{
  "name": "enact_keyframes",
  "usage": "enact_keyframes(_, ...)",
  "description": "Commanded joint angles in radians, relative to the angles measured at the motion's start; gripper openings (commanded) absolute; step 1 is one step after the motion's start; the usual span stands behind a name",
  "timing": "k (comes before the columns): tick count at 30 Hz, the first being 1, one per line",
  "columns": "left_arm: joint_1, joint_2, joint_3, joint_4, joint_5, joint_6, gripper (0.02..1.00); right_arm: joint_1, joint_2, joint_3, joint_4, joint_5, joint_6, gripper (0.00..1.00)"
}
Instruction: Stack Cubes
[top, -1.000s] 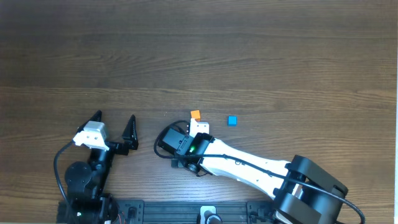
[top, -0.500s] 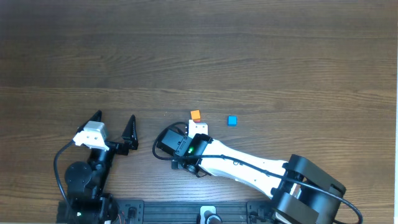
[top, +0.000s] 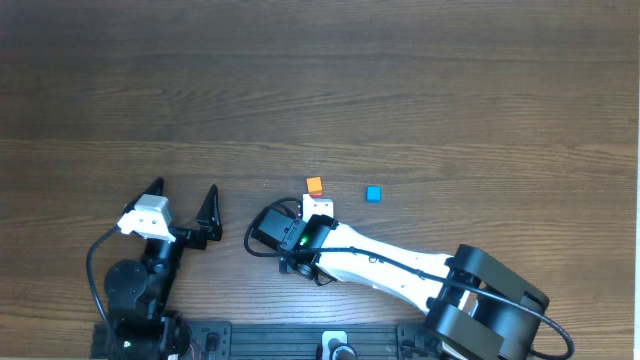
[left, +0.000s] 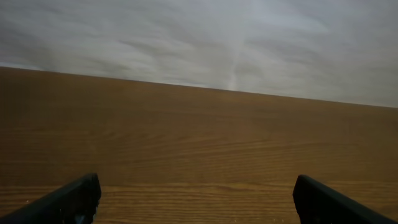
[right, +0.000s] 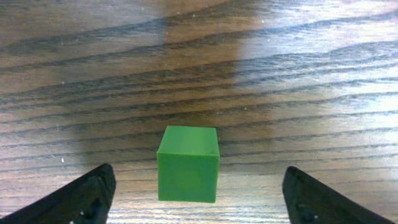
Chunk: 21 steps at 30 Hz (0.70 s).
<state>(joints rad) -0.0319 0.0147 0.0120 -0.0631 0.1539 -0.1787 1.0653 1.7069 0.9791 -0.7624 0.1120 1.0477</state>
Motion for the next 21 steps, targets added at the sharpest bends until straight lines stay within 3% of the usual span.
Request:
enact_keyframes(1,-0.003,-0.008,-0.006,0.000,0.002,0.015,1.000,0.009,0.027,0.016,0.004,0.008,0.014,0.783)
enact_keyframes(6,-0.003,-0.008,-0.006,0.000,0.002,0.015,1.000,0.010,0.031,0.016,0.015,-0.007,0.014,0.676)
enact_keyframes(21,-0.003,-0.008,-0.006,0.000,0.002,0.015,0.998,0.010,0.044,0.016,0.024,-0.007,0.014,0.505)
